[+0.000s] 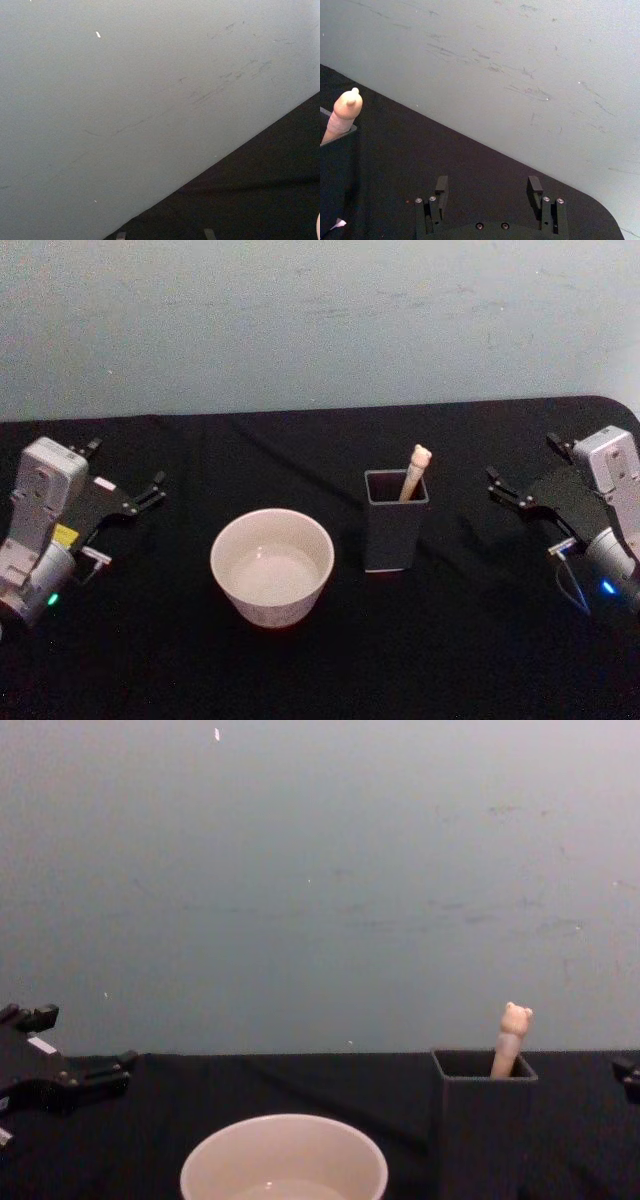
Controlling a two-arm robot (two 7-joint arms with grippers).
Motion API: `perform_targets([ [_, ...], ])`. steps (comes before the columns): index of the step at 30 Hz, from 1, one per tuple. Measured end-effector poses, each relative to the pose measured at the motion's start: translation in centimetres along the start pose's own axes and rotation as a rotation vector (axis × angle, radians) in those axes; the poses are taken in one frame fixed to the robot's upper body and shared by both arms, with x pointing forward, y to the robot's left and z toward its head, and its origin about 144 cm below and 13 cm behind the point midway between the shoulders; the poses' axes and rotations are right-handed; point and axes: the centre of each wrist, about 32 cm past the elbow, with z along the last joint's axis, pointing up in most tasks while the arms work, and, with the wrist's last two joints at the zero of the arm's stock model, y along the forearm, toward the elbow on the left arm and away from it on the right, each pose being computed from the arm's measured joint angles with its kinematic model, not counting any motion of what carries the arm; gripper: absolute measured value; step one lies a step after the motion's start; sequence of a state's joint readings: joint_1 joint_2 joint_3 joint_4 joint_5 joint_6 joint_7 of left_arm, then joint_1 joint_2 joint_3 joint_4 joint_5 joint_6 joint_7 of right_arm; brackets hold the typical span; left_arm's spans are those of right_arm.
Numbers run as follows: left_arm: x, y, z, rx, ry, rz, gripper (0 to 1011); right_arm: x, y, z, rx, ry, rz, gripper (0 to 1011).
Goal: Pick up the stirring spoon with one hand, stir inside the cup, then place it back in its original position.
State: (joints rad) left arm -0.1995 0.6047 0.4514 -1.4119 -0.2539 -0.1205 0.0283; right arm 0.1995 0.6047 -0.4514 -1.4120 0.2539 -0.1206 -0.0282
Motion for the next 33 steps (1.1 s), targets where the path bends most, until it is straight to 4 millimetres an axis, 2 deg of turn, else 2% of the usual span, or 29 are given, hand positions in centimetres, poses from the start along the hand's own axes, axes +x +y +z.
perform_targets([
  [33,0.0,0.0,0.0,0.0,0.0,0.0,1001,0.0,0.0,0.0,0.0,0.0,0.0,1000],
])
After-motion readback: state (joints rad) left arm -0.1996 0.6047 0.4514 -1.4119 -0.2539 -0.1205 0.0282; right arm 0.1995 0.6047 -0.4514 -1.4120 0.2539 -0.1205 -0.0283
